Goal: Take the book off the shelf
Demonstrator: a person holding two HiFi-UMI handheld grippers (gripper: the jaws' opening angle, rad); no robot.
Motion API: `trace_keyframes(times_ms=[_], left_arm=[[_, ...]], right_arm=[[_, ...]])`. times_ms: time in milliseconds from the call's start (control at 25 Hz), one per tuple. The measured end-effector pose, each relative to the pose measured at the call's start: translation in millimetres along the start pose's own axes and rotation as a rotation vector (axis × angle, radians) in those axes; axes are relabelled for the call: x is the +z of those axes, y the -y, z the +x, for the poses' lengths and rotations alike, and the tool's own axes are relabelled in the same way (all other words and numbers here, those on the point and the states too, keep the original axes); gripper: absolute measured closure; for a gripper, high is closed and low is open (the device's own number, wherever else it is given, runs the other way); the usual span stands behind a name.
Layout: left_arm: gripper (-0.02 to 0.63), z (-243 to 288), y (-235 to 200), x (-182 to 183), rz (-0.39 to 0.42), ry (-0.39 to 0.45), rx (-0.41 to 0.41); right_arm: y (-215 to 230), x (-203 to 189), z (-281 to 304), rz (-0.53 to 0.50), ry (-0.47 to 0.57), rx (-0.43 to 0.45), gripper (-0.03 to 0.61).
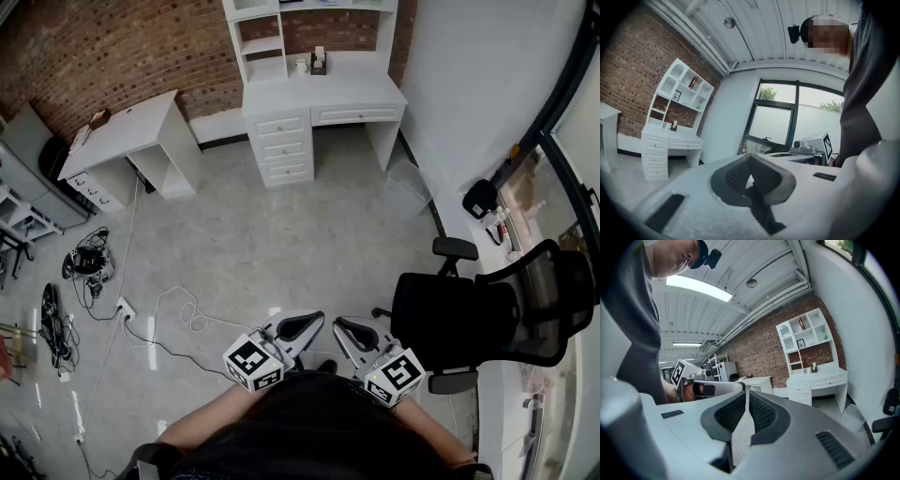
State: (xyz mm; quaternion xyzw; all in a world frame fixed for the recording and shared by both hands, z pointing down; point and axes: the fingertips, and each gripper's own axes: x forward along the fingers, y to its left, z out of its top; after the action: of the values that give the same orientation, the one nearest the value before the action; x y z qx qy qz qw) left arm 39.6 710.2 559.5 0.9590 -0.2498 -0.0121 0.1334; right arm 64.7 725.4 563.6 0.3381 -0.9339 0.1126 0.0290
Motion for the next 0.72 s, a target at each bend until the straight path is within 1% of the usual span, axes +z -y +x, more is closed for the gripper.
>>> trace_keyframes(times_ms=[160, 320, 440, 560, 720], left_arm=[[0.606, 2, 0, -2, 0.001, -0.005, -0.003], [0.606, 6, -20, 1, -0.008, -0.005, 0.004], [0.606, 15, -46, 4, -0.020, -0.003, 0.002], [0.606, 28, -76, 8, -0.030, 0.004, -0.020], [0.606, 51, -132, 27, -0.034, 0.018, -0.058]], right_arm=[[4, -1, 1, 0.011, 0.005, -0.001, 0.546], [14, 0, 16, 0.014, -0.006, 0.005, 0.546], [34, 3, 35, 0.028, -0.005, -0.011, 0.546], [58, 12, 59, 0.032, 0.016, -0.032, 0.546], [92, 26, 104, 0.014, 0.013, -0.066, 0.551]])
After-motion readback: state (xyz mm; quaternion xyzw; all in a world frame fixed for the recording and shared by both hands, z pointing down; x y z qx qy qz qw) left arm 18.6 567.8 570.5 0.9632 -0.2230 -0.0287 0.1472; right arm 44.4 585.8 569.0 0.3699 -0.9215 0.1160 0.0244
